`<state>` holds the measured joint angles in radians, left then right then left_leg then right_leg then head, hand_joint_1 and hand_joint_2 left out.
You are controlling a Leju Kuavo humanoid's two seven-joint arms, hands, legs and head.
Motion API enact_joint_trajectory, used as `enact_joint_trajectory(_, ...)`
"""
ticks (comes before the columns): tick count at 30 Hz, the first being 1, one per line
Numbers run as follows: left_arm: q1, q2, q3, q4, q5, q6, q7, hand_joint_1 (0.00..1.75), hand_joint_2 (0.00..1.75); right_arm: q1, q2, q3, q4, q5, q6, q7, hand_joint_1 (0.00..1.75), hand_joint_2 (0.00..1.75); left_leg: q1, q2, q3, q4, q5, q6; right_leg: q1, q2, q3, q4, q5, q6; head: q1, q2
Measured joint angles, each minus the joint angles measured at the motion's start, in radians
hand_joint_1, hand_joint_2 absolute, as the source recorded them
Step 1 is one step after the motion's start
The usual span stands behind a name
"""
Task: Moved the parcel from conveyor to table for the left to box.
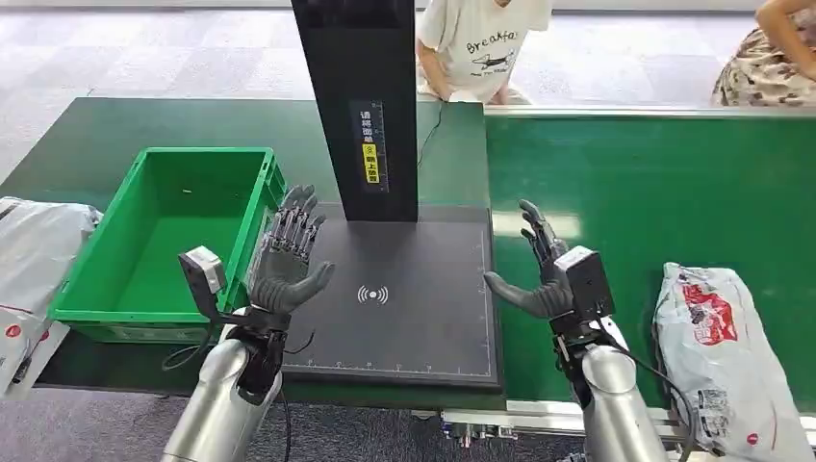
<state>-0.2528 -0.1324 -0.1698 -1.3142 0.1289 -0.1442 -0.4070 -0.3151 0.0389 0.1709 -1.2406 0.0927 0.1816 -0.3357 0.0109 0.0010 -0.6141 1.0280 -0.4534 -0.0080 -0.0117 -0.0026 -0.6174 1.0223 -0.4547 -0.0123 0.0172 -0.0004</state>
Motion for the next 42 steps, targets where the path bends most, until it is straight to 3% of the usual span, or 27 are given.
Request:
enact_joint_trajectory(12, -0.02, 0.003, 0.004, 0.004, 0.005, 0.008, 0.0, 0.0, 1.75, -0.066, -0.016, 0.0, 0.033, 0.058, -0.073, -0.019, 0.0, 1.75, 0.0, 0.0, 0.0, 0.0, 0.0, 0.0, 0.0, 0.0, 0.0, 0.0, 0.0, 0.0, 0.0, 0.0)
enact_joint_trajectory(22, -0.021, 0.011, 0.004, 0.005, 0.014, 0.015, -0.01, 0.0, 1.75, -0.075, -0.016, -0.002, 0.045, 0.032, -0.051, -0.022, 0.0, 1.75, 0.0, 0.0, 0.0, 0.0, 0.0, 0.0, 0.0, 0.0, 0.0, 0.0, 0.0, 0.0, 0.0, 0.0)
enact_joint_trajectory(42, -0.011, 0.011, 0.006, 0.005, 0.012, 0.021, -0.008, 0.0, 1.75, 0.038, -0.016, -0.039, -0.087, 0.053, -0.096, -0.021, 0.0, 1.75, 0.0, 0.0, 0.0, 0.0, 0.0, 0.0, 0.0, 0.0, 0.0, 0.0, 0.0, 0.0, 0.0, 0.0)
